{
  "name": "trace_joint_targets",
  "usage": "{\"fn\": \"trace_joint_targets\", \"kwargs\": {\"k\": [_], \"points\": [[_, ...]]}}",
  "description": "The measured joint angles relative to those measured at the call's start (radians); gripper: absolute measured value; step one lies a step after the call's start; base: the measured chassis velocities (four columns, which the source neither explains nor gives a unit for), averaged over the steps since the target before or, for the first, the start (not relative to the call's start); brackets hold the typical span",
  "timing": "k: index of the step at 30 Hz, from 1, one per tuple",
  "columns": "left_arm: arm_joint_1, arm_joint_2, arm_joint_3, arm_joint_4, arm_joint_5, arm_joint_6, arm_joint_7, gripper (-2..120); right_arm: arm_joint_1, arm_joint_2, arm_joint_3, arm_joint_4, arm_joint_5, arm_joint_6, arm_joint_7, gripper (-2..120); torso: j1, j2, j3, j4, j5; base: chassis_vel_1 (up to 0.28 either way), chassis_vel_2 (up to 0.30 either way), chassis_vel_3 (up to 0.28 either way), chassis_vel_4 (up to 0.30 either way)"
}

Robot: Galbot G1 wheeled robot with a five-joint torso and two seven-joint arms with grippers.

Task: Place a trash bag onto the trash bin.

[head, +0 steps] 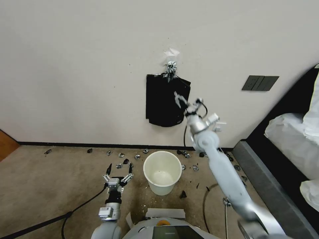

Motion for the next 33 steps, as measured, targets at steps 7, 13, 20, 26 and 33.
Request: {"fn": "trace_joint_targets", "kwargs": {"k": [7, 13, 20, 26, 33], "points": [[-0.009, 0.000, -0.001, 0.003, 0.000, -0.002, 0.000, 100, 0.046, 0.015, -0.007, -0.095, 0.019, 0.000, -0.032, 100, 0.000, 0.000, 0.000, -0.0003, 0.0001, 0.000, 0.000, 0.000, 0.000], [-0.019, 0.012, 0.003, 0.011, -0.002, 0.000, 0.000, 100, 0.072, 0.016, -0.006, -0.134, 0.009, 0.001, -0.056, 100, 0.000, 0.000, 0.000, -0.0001, 0.0001, 0.000, 0.000, 0.000, 0.000], [-0.045, 0.024, 0.012, 0.027, -0.009, 0.016, 0.000, 100, 0.134, 0.030, -0.015, -0.178, -0.001, 0.001, -0.078, 100, 0.000, 0.000, 0.000, 0.0002, 0.0000, 0.000, 0.000, 0.000, 0.000], [-0.058, 0.037, 0.020, 0.038, -0.020, 0.021, -0.003, 100, 0.161, 0.036, -0.008, -0.225, -0.007, 0.001, -0.092, 100, 0.000, 0.000, 0.000, -0.0002, 0.0001, 0.000, 0.000, 0.000, 0.000], [-0.059, 0.049, 0.006, 0.029, -0.043, 0.032, -0.005, 100, 0.189, 0.044, -0.019, -0.237, -0.004, -0.013, -0.120, 100, 0.000, 0.000, 0.000, -0.0001, 0.0001, 0.000, 0.000, 0.000, 0.000]]}}
